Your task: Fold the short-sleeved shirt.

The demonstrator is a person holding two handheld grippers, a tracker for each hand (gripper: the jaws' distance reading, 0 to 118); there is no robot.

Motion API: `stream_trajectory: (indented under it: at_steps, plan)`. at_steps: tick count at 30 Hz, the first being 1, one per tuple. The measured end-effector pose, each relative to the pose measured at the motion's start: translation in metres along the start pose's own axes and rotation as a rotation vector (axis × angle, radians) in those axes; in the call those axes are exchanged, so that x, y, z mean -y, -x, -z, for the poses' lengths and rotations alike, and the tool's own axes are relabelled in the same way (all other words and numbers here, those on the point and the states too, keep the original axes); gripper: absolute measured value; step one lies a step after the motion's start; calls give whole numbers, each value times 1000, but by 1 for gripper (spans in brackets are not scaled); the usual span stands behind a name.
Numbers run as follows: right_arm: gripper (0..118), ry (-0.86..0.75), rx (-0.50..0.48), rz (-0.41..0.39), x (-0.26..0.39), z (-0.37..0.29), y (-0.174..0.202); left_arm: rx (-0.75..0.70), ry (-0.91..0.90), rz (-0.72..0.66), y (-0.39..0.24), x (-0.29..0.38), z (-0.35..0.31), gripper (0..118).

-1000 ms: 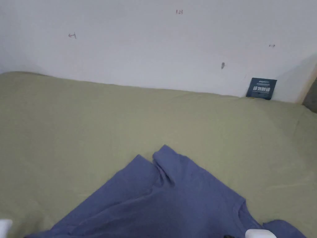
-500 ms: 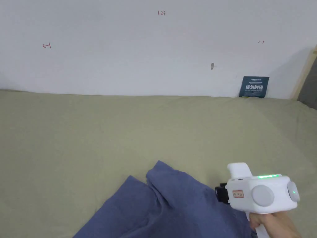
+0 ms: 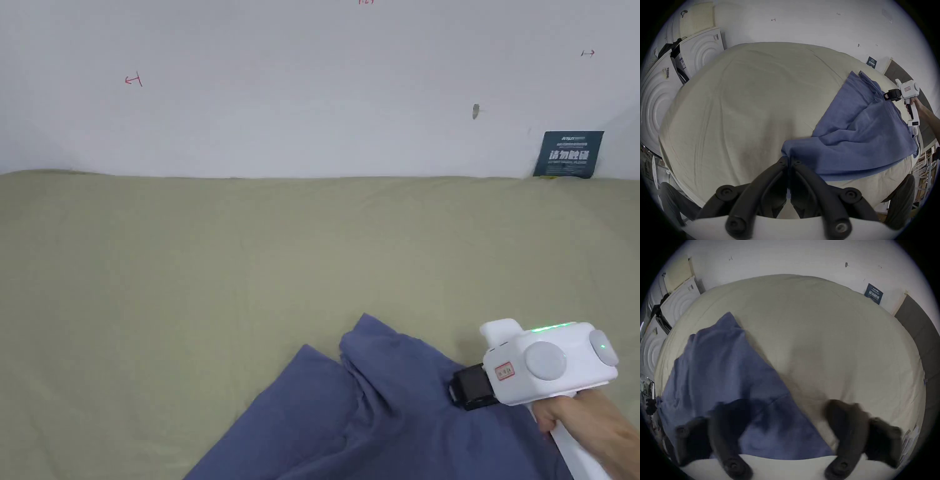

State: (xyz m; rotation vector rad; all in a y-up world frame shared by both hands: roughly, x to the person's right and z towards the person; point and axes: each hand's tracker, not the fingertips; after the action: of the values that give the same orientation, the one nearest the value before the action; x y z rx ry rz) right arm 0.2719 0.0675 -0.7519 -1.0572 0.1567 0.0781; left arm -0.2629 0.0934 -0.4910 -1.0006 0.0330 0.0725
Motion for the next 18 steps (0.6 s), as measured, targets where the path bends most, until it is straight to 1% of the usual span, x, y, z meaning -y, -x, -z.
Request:
stream_trajectory:
  at_steps: [1, 2, 3, 4, 6, 9, 12, 14, 15, 18]
  plan:
    - [66, -32, 5, -8, 2, -11, 1, -2, 2, 2, 0, 0, -1, 0]
    - [33, -44, -28, -6, 5, -24, 1, -3, 2, 3, 0, -1, -3, 0]
    - [4, -40, -41, -4, 8, -33, 2, -4, 3, 2, 0, -2, -6, 0]
    - [4, -63, -27, -16, 12, -49, 4, -3, -5, -2, -1, -3, -11, 0]
    - [4, -120, -49, -30, 14, -80, 6, -8, -24, 6, -4, -7, -22, 0]
    - [4, -208, -44, -48, 17, -143, 5, 9, -93, -28, 0, -18, -45, 0]
    - [4, -315, -8, -89, 17, -213, 5, 39, -171, -39, -4, -39, -76, 0]
    - [4, -394, 13, -93, 17, -259, 3, 61, -227, -40, -10, -58, -98, 0]
    - [4, -440, 26, -84, 17, -284, 0, 66, -276, -48, -15, -70, -111, 0]
    - [4, -541, 48, -48, 16, -354, -6, 73, -350, -23, -35, -106, -149, 0]
